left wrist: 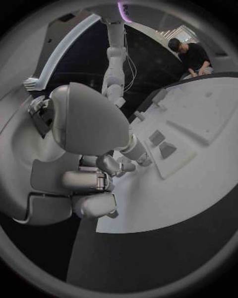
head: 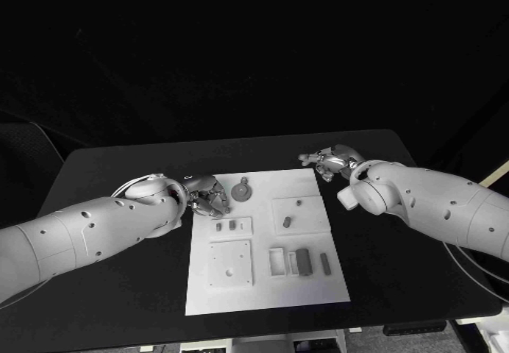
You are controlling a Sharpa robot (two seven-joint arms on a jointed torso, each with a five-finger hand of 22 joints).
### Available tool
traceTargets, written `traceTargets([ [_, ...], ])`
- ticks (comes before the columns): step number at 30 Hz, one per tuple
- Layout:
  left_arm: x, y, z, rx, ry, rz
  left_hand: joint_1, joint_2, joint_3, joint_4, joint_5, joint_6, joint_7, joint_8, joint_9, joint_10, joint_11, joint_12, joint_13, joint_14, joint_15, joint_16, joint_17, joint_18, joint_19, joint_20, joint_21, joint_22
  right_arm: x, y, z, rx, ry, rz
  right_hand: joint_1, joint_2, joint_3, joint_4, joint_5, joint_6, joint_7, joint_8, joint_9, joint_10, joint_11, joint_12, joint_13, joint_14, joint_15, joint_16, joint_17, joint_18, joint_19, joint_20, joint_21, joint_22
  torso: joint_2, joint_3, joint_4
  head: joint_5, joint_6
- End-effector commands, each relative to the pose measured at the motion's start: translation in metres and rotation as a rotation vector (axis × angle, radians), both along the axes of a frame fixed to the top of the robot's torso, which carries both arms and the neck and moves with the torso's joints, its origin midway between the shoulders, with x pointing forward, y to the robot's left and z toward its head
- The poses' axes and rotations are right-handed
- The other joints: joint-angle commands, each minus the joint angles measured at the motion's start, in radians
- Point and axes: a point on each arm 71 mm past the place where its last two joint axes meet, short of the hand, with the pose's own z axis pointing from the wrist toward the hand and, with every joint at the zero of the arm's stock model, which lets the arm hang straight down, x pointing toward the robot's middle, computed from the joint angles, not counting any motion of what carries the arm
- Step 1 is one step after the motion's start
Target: Assemble the parts on the task board
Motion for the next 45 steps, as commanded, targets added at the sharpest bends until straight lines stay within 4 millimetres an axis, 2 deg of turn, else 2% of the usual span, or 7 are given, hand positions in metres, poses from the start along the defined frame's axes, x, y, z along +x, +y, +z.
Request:
traceTargets([
  [1, -0.001, 0.001, 0.002, -0.032, 0.003, 0.005, 0.001, -0.011, -0.002, -0.006, -0.004, -0.012, 0.004, -0.006, -0.001, -0.001, 0.005, -0.005, 0.001, 0.274, 0.000, 0.171, 0.370, 0.090, -0.005, -0.002, 0.142, 0.002, 0.000, 0.001, 0.000, 0.002, -0.006, 0.010, 0.000, 0.003, 0.002, -0.001, 0.001, -0.001, 0.005, 0.007, 0.001, 0.005, -0.002, -0.003, -0.002, 0.000, -0.005, -0.005, -0.001, 0.039, 0.005, -0.001, 0.143, 0.001, 0.000, -0.0001, 0.0000, 0.001, 0.002],
  [8, 0.000, 0.012, 0.008, -0.107, -0.002, 0.042, 0.003, -0.012, -0.001, -0.010, -0.003, 0.011, 0.012, 0.013, 0.005, -0.022, 0.009, -0.018, -0.002, 0.228, 0.001, 0.149, 0.309, 0.090, -0.017, 0.000, 0.133, 0.002, 0.001, -0.003, 0.000, -0.002, -0.005, 0.002, 0.000, 0.003, 0.002, -0.001, 0.001, -0.001, 0.005, 0.007, 0.001, 0.006, -0.002, -0.004, -0.002, 0.001, -0.005, -0.005, -0.001, 0.039, 0.005, -0.001, 0.143, 0.001, -0.002, -0.0001, 0.0008, 0.002, 0.011],
  [18, 0.013, 0.046, 0.031, -0.428, -0.024, 0.231, -0.005, -0.009, 0.067, -0.008, 0.000, 0.111, 0.056, 0.062, 0.029, -0.151, 0.079, -0.302, -0.156, -0.192, 0.022, -0.202, -0.167, 0.073, -0.192, 0.032, 0.005, -0.064, -0.003, -0.006, 0.001, -0.062, -0.039, 0.052, 0.075, 0.000, 0.026, -0.036, 0.002, 0.001, 0.004, 0.008, 0.001, 0.015, -0.007, -0.013, -0.016, 0.015, -0.012, -0.019, -0.012, 0.047, 0.016, -0.004, 0.139, 0.002, -0.003, 0.0017, 0.0011, -0.002, 0.032],
  [23, 0.018, 0.067, 0.033, -0.611, 0.026, 0.315, -0.032, -0.012, 0.120, -0.015, 0.000, 0.110, 0.057, 0.056, 0.033, -0.171, 0.124, -0.519, -0.289, -0.261, 0.064, -0.422, -0.274, 0.024, -0.292, 0.057, -0.147, -0.171, -0.009, -0.007, 0.000, -0.127, -0.084, 0.100, 0.126, -0.010, 0.035, -0.043, 0.002, 0.000, 0.004, 0.007, 0.001, 0.017, -0.007, -0.017, -0.023, 0.019, -0.013, -0.025, -0.016, 0.048, 0.018, -0.004, 0.136, 0.003, -0.006, 0.0020, -0.0003, 0.002, 0.052],
  [28, 0.018, 0.074, 0.033, -0.791, 0.104, 0.331, -0.081, -0.014, 0.135, -0.022, 0.001, 0.085, 0.059, 0.048, 0.036, -0.208, 0.164, -0.733, -0.408, -0.337, 0.154, -0.757, -0.423, -0.036, -0.438, 0.098, -0.352, -0.304, -0.015, -0.009, -0.006, -0.209, -0.130, 0.152, 0.157, -0.018, 0.038, -0.046, 0.002, 0.000, 0.004, 0.007, 0.000, 0.017, -0.007, -0.019, -0.027, 0.020, -0.013, -0.028, -0.018, 0.049, 0.018, -0.003, 0.135, 0.003, -0.008, 0.0003, -0.0010, 0.004, 0.069],
  [35, 0.011, 0.071, 0.029, -0.861, 0.166, 0.291, -0.126, -0.011, 0.092, -0.022, 0.003, 0.053, 0.060, 0.040, 0.038, -0.243, 0.185, -0.894, -0.444, -0.408, 0.226, -1.065, -0.540, -0.079, -0.577, 0.138, -0.502, -0.361, -0.026, -0.006, -0.015, -0.282, -0.197, 0.206, 0.186, -0.026, 0.040, -0.048, 0.002, -0.001, 0.004, 0.006, 0.000, 0.016, -0.007, -0.022, -0.031, 0.020, -0.013, -0.031, -0.020, 0.049, 0.017, -0.003, 0.134, 0.003, -0.027, -0.0013, -0.0024, 0.015, 0.087],
  [45, 0.000, 0.064, 0.015, -0.882, 0.208, 0.286, -0.149, -0.003, 0.049, -0.019, 0.002, 0.035, 0.060, 0.037, 0.039, -0.261, 0.188, -0.983, -0.447, -0.473, 0.253, -1.208, -0.595, -0.099, -0.650, 0.153, -0.562, -0.361, -0.041, -0.003, -0.042, -0.395, -0.244, 0.246, 0.221, -0.031, 0.042, -0.048, 0.002, 0.000, 0.004, 0.007, 0.000, 0.019, -0.007, -0.022, -0.034, 0.022, -0.013, -0.032, -0.021, 0.049, 0.018, -0.002, 0.134, 0.004, -0.072, -0.0053, -0.0009, 0.025, 0.079],
])
